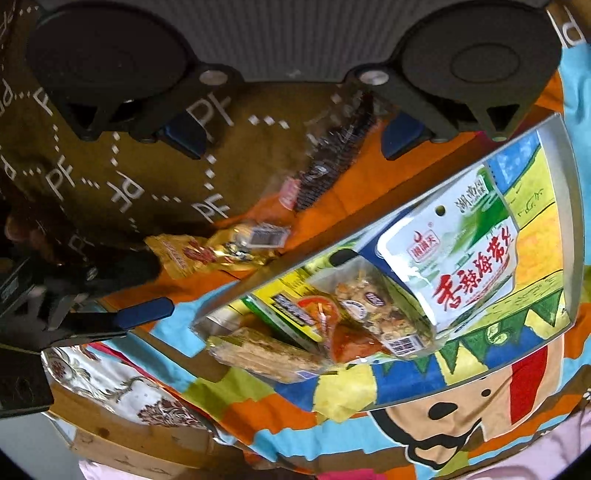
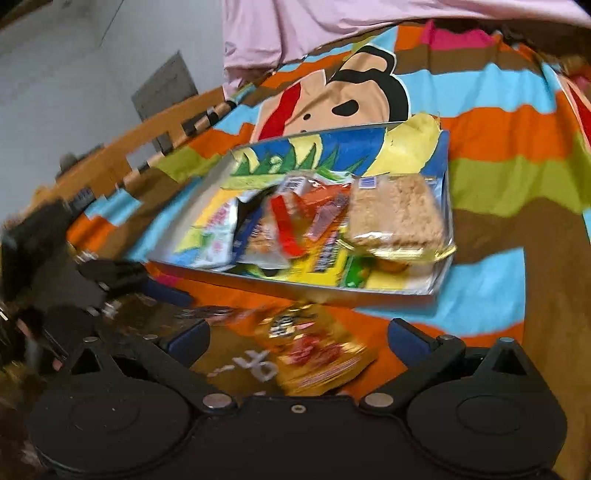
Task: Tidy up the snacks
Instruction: 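Grasp the dark brown sausage stick with the left tool while the right tool grasps the gold duck-neck packet, then lift the brown stick with the left tool while the right tool lifts the gold packet, then lower the brown stick into the tray with the left tool while the right tool lowers the gold packet in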
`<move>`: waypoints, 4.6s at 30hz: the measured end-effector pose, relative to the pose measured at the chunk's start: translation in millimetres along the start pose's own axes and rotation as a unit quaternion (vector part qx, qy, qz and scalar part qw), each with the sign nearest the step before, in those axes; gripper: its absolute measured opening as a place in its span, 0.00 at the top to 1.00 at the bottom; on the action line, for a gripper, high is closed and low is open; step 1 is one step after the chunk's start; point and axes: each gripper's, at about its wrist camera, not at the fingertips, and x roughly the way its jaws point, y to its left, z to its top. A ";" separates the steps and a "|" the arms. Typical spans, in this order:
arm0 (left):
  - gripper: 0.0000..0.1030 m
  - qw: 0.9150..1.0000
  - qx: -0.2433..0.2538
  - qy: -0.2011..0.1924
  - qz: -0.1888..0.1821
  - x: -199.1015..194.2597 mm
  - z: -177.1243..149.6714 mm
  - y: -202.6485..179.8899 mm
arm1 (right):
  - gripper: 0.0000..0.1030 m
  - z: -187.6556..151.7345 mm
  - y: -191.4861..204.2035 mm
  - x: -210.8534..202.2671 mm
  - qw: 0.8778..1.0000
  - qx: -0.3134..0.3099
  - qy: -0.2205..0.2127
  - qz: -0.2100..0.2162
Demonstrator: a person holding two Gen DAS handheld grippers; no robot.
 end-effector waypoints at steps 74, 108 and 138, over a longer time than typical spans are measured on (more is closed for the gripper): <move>0.57 0.978 -0.184 0.013 0.101 -25.8 -9.4 -53.9 | 0.40 -45.3 45.9 2.5 0.992 -0.059 0.073 -0.080; 0.84 0.959 -0.245 -0.106 0.096 -56.9 -27.5 -47.2 | 0.57 -50.4 71.7 -18.5 0.987 -0.117 0.012 -0.109; 0.84 0.914 -0.242 -0.257 0.202 -48.0 94.4 36.1 | 0.56 90.4 29.6 19.3 0.952 -0.098 -0.259 -0.132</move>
